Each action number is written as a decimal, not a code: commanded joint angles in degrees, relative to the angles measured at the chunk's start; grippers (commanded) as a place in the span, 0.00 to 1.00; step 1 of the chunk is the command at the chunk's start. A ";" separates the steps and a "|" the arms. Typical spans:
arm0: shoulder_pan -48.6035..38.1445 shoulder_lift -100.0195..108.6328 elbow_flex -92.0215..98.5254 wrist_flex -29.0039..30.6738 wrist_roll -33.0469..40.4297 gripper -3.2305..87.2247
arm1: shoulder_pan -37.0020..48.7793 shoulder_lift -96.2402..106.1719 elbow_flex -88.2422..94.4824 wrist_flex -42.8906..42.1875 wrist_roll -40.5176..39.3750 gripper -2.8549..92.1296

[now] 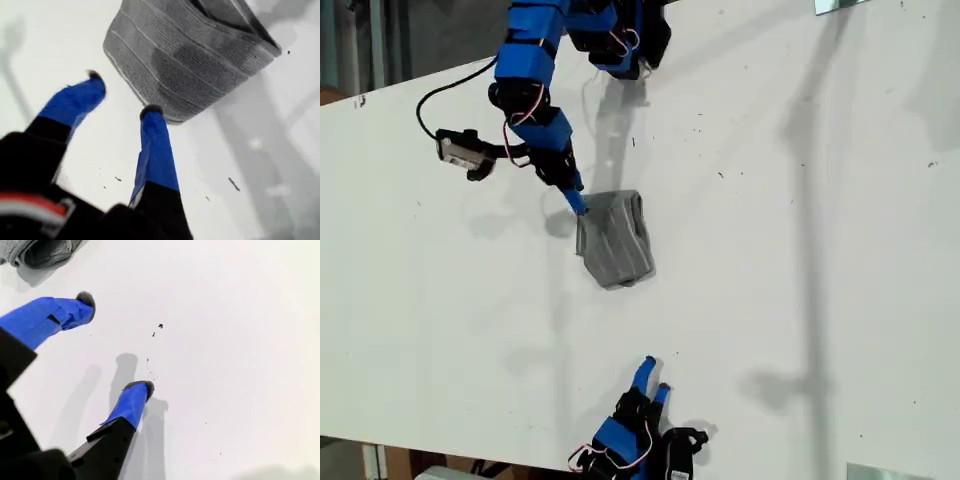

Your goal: Grasp corners of a square towel and fold twice.

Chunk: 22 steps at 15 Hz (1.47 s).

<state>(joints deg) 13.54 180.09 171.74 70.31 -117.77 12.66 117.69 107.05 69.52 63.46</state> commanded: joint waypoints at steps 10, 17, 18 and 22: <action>0.18 1.05 0.09 0.09 -0.26 0.36 | -5.80 -33.84 -16.61 -13.80 -0.26 0.24; 1.23 1.49 0.18 0.00 -1.23 0.36 | -5.54 -38.85 -27.25 -6.86 2.11 0.22; 1.23 1.67 -0.18 0.35 -1.32 0.36 | -4.22 -36.74 -23.73 -7.47 2.11 0.22; 0.44 1.93 -0.18 0.62 -0.44 0.36 | -6.86 -38.32 -22.85 -7.56 3.34 0.23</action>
<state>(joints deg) 14.06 181.85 172.53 70.22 -118.39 6.33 74.79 89.21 58.27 67.06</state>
